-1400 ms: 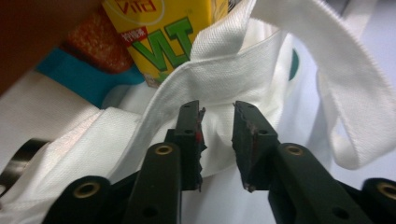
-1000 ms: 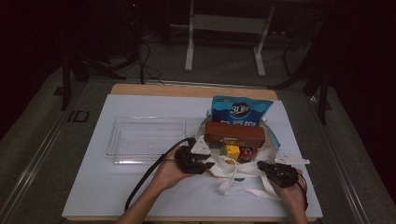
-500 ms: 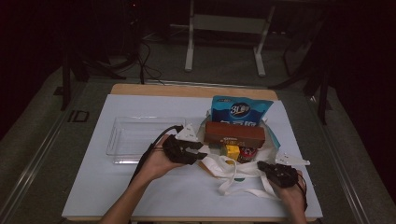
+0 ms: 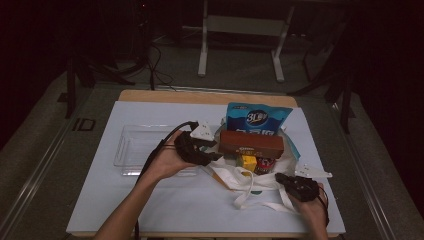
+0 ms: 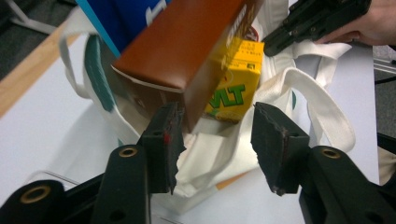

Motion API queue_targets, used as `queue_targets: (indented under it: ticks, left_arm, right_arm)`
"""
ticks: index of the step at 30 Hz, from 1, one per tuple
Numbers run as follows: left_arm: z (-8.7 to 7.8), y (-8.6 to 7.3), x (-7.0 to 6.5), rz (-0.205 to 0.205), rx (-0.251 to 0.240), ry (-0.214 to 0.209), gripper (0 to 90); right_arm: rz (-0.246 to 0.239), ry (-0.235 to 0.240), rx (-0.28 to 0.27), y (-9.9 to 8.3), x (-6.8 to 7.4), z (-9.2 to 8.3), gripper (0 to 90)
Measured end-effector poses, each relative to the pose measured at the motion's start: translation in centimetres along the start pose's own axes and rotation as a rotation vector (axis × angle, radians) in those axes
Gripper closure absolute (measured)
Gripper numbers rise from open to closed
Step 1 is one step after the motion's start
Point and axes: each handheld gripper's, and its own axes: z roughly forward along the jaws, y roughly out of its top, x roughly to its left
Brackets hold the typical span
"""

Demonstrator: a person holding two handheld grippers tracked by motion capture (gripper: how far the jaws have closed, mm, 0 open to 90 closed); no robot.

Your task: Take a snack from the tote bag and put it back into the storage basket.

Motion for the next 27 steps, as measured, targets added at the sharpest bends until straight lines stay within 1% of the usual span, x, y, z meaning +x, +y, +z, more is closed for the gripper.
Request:
queue_targets:
  ticks: [1, 2, 4, 6, 7, 12, 13, 14, 15, 16, 18, 22, 24, 25, 26, 27]
  left_arm:
    - [-0.1, 0.2, 0.1, 0.008, 0.001, -0.001, 50.9]
    - [-0.2, 0.4, 0.2, 0.007, -0.005, -0.005, 50.9]
    - [-0.3, 0.8, 0.4, 0.015, -0.001, -0.004, 48.6]
    - [-0.3, 1.1, 0.6, 0.018, -0.005, -0.01, 48.3]
    - [-0.4, 1.3, 0.7, 0.027, -0.002, -0.008, 48.4]
    - [-0.5, 2.2, 1.1, 0.04, 0.006, -0.01, 47.0]
    - [-0.5, 2.7, 1.3, 0.044, 0.01, -0.015, 46.3]
    - [-0.5, 2.7, 1.3, 0.044, 0.01, -0.015, 45.7]
    - [-0.3, 3.2, 1.4, 0.051, 0.02, -0.017, 44.5]
    - [-0.3, 3.2, 1.4, 0.051, 0.02, -0.017, 43.2]
    - [0.0, 3.6, 1.5, 0.065, 0.033, -0.027, 42.5]
    - [1.0, 4.4, 1.8, 0.113, 0.069, -0.047, 41.5]
    - [1.3, 4.7, 1.9, 0.147, 0.078, -0.039, 41.5]
    - [1.5, 4.9, 2.2, 0.157, 0.077, -0.046, 41.6]
    - [1.6, 5.0, 2.2, 0.153, 0.07, -0.049, 41.8]
    - [1.8, 5.4, 2.5, 0.154, 0.073, -0.046, 42.3]
  right_arm:
    - [0.001, 0.001, 0.0, 0.0, 0.0, 0.0, 84.8]
    - [0.001, 0.001, 0.0, 0.0, 0.0, 0.0, 84.8]
    - [0.001, 0.002, -0.001, 0.0, 0.0, 0.0, 84.8]
    - [0.001, 0.002, 0.0, 0.0, 0.0, 0.0, 84.8]
    - [0.001, 0.002, 0.0, 0.0, 0.0, 0.0, 84.9]
    - [0.004, 0.006, -0.002, 0.0, -0.1, 0.0, 84.9]
    - [0.004, 0.006, -0.002, 0.0, -0.1, 0.0, 84.9]
    - [0.004, 0.006, -0.002, 0.0, -0.1, 0.0, 84.9]
    - [0.005, 0.007, -0.002, 0.0, -0.1, 0.0, 84.9]
    - [0.006, 0.007, -0.002, 0.0, -0.1, 0.0, 84.9]
    - [0.006, 0.007, -0.002, 0.0, -0.1, 0.0, 84.9]
    - [0.007, 0.008, -0.002, 0.0, -0.1, 0.0, 84.8]
    - [0.007, 0.008, -0.002, -0.1, -0.1, 0.0, 84.9]
    - [0.007, 0.009, -0.002, -0.1, -0.1, 0.0, 84.9]
    - [0.007, 0.01, -0.002, -0.1, -0.1, 0.0, 84.9]
    - [0.007, 0.01, -0.002, -0.1, -0.1, 0.0, 84.8]
